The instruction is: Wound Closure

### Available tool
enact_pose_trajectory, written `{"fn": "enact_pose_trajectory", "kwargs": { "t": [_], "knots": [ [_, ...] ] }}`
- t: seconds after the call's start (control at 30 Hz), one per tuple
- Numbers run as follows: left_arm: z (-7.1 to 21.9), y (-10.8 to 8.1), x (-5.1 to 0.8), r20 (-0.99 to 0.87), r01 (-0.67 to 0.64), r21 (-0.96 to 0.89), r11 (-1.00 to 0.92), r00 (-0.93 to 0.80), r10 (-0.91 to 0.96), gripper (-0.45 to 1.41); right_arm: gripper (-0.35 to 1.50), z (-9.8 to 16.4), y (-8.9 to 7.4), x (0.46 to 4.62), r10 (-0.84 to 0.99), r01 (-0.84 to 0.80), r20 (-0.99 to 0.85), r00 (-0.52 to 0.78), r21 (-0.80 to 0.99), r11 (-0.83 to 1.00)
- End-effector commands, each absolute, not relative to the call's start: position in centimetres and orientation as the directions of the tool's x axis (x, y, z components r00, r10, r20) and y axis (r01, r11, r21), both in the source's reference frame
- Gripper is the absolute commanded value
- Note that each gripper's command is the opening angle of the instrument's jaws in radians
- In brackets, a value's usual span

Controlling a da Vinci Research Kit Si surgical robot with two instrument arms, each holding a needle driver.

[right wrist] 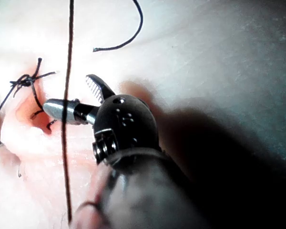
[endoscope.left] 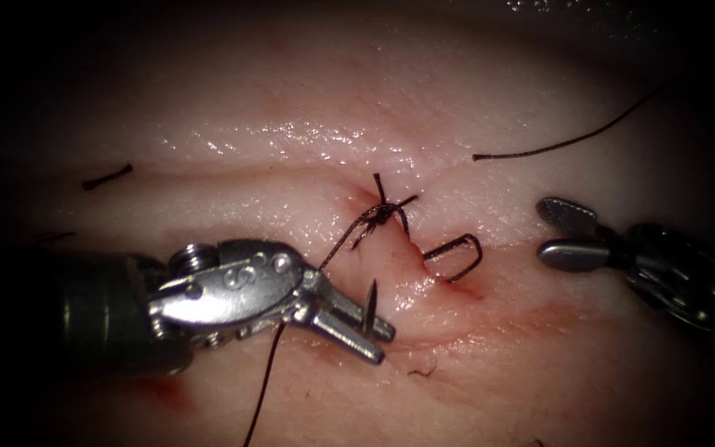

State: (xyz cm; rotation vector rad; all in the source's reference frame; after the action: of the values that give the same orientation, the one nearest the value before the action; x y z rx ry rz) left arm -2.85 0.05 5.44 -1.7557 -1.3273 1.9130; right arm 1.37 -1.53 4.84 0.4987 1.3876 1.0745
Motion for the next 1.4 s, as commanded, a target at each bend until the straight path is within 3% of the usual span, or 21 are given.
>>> {"fn": "enact_pose_trajectory", "kwargs": {
  "t": [0.03,0.3,0.4,0.5,0.73,0.8,1.1,1.23,1.4],
  "knots": [
    [5.5,0.0,-2.9,-0.664,0.392,-0.736,-0.552,-0.262,0.7,-0.45,1.16,4.9,-1.6,1.45,0.831,-0.307,-0.534,-0.158,0.826,0.473],
    [5.1,0.0,-2.84,-0.457,0.383,-0.86,-0.338,-0.282,0.843,-0.45,1.13,4.9,-1.6,1.46,0.831,-0.302,-0.534,-0.156,0.827,0.474],
    [4.8,0.0,-2.8,-0.441,0.395,-0.863,-0.316,-0.28,0.853,-0.45,1.29,4.8,-1.6,1.49,0.83,-0.306,-0.539,-0.139,0.821,0.482],
    [4.4,-0.1,-2.74,-0.611,0.456,-0.747,-0.484,-0.181,0.771,-0.45,1.31,4.7,-1.7,1.62,0.793,-0.309,-0.606,-0.053,0.765,0.564],
    [4.0,-0.2,-2.57,-0.876,0.367,-0.466,-0.805,-0.068,0.477,-0.45,1.28,4.2,-2.1,2.41,0.578,-0.254,-0.757,0.306,0.52,0.816],
    [3.9,-0.2,-2.53,-0.909,0.339,-0.412,-0.846,-0.081,0.41,-0.45,1.21,4.2,-2.2,2.53,0.495,-0.224,-0.796,0.347,0.443,0.868],
    [3.7,-0.3,-2.46,-0.959,0.308,-0.281,-0.909,-0.071,0.273,-0.45,1.26,4.3,-2.1,2.64,0.42,-0.25,-0.829,0.369,0.346,0.904],
    [3.6,-0.3,-2.43,-0.965,0.305,-0.261,-0.916,-0.068,0.253,-0.45,1.23,4.4,-2.1,2.73,0.387,-0.251,-0.84,0.38,0.309,0.918],
    [3.5,-0.4,-2.35,-0.97,0.302,-0.244,-0.921,-0.069,0.234,-0.45,0.87,4.5,-2.2,2.84,0.349,-0.235,-0.811,0.469,0.267,0.935]
  ]
}}
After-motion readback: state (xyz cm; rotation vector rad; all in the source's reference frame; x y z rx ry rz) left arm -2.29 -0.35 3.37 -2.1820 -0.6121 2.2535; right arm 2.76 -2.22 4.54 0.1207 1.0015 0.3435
